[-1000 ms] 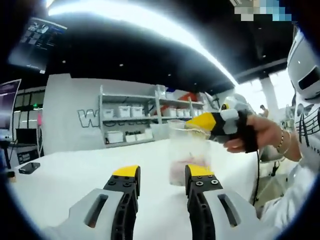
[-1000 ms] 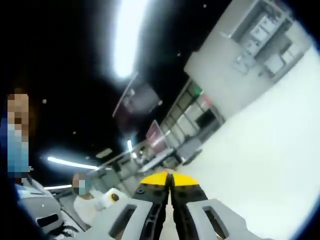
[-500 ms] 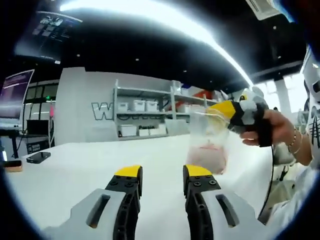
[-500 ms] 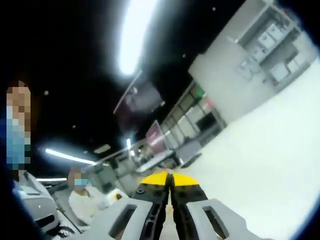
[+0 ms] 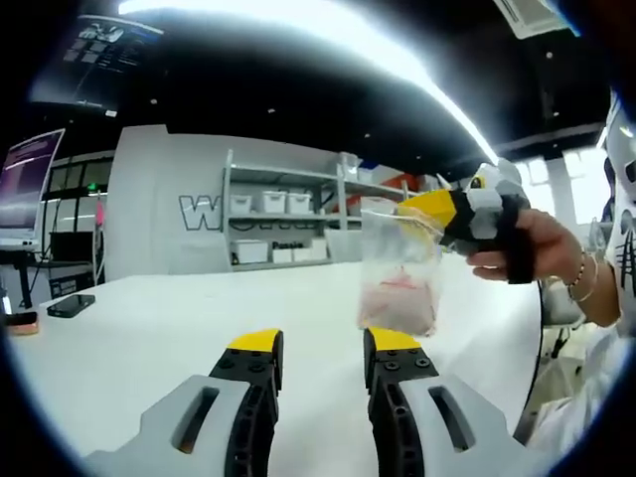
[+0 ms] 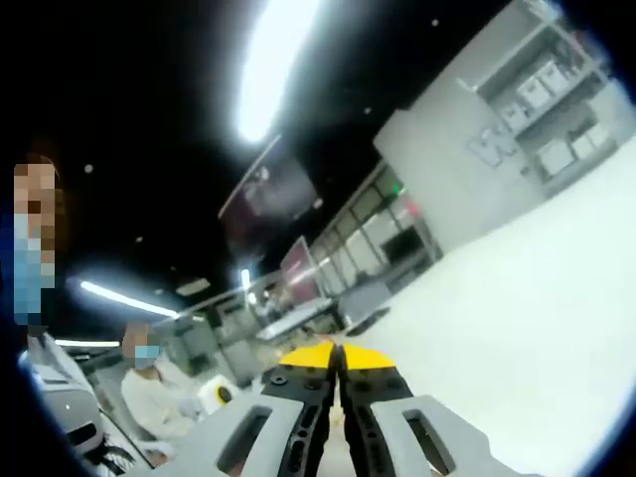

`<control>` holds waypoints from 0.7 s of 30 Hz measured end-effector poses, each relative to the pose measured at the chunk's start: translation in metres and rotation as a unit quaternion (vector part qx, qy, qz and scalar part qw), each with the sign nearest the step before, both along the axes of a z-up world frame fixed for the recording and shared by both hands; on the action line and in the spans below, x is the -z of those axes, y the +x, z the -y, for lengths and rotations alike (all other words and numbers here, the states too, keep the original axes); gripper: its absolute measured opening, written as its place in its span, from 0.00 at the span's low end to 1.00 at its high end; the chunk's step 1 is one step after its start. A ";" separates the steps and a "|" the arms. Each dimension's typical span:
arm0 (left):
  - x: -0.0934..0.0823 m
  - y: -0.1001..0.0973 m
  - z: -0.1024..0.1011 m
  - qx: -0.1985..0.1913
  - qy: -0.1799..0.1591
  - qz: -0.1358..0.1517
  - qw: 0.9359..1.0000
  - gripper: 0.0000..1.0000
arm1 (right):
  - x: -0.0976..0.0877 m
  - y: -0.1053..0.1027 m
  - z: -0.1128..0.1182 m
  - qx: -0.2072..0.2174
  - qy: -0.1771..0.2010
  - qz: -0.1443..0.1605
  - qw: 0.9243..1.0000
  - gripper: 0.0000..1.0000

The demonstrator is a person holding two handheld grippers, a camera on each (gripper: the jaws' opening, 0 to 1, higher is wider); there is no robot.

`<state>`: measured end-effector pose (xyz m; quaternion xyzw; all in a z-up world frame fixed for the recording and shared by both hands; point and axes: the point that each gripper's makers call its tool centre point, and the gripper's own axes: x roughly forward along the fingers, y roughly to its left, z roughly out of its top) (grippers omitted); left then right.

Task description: Open the resealable bag by pulling the two sides of the seal apart until the entire bag opening is separated and visibly accessible.

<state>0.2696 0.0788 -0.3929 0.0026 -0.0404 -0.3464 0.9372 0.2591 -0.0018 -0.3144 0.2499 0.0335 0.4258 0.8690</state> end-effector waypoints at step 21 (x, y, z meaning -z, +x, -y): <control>-0.001 -0.001 0.002 0.000 -0.005 0.008 1.000 0.32 | 0.000 0.014 -0.008 0.014 -0.044 0.016 0.999 0.00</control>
